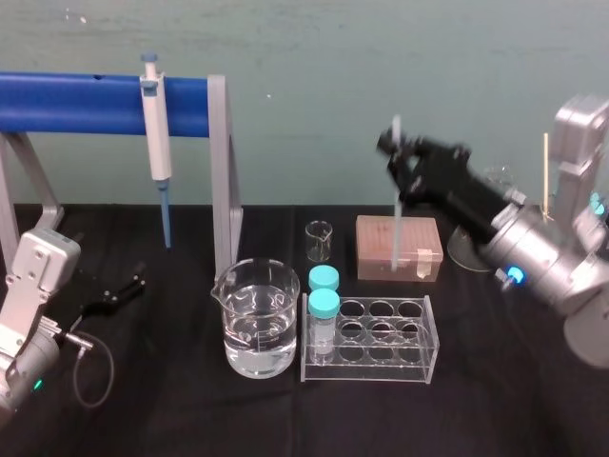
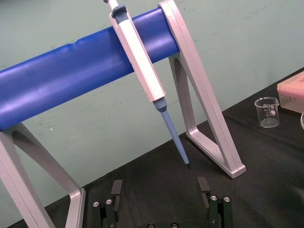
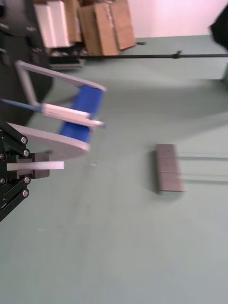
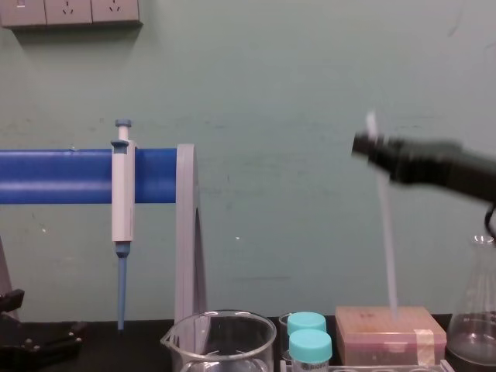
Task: Pick up the stirring rod with one hand, then place it down.
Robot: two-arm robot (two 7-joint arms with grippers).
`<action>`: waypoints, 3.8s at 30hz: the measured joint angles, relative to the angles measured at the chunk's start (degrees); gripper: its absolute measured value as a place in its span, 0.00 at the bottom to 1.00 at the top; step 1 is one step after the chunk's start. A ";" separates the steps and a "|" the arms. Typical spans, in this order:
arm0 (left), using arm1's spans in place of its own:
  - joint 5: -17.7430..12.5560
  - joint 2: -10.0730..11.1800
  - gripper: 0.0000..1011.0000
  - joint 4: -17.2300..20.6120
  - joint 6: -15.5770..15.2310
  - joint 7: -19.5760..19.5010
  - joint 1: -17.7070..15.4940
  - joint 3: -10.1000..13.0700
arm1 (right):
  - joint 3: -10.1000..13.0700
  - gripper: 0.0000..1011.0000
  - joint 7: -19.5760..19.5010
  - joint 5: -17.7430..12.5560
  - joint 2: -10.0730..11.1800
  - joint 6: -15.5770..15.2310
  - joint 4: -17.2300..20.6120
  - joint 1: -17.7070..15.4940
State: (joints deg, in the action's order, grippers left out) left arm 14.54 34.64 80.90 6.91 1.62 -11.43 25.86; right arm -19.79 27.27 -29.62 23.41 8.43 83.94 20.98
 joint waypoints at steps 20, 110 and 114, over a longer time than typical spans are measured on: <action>0.00 0.00 0.99 0.00 0.00 0.00 0.00 0.00 | 5.43 0.07 -1.63 -1.37 0.32 -2.12 4.11 0.00; 0.00 0.00 0.99 0.00 0.00 0.00 0.00 0.00 | 4.39 0.07 -0.04 -1.58 1.46 -3.28 3.52 -0.50; 0.01 0.00 0.99 0.00 0.00 0.00 0.00 0.00 | 4.31 0.07 0.05 -1.67 1.53 -3.35 3.52 -0.53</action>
State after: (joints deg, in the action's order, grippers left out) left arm 14.55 34.65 80.90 6.91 1.62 -11.43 25.86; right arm -15.48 27.32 -31.28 24.95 5.08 87.47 20.45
